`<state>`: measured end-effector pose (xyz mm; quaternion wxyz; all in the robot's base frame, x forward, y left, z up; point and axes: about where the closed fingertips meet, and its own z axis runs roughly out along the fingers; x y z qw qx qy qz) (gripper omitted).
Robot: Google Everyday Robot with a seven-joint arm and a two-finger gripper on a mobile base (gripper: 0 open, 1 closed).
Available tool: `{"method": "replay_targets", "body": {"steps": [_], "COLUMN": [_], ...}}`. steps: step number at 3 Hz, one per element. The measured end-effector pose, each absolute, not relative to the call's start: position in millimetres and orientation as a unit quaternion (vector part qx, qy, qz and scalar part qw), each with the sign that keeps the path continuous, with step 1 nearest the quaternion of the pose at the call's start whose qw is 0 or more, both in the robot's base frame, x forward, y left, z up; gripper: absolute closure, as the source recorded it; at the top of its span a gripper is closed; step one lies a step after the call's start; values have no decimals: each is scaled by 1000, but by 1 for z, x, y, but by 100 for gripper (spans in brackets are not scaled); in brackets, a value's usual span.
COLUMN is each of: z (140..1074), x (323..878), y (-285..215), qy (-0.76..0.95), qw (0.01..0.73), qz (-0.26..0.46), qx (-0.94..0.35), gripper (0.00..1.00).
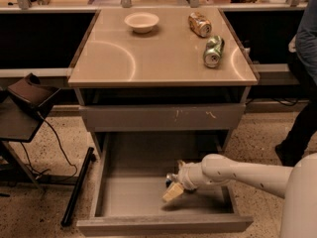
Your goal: Pick redbull can from middle drawer and place on counter
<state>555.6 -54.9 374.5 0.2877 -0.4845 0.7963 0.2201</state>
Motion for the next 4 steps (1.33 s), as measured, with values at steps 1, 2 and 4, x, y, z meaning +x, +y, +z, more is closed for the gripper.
{"method": "replay_targets", "body": {"steps": [1,2,4], "z": [362,349,353], "x": [545,535,537], "y": [-44,-38,-41], "qy": [793,791,790], "qw": [272,257,261], "qz": [230,240,242], "qx": [-495,-501,-499], "gripper": [19,42,89]}}
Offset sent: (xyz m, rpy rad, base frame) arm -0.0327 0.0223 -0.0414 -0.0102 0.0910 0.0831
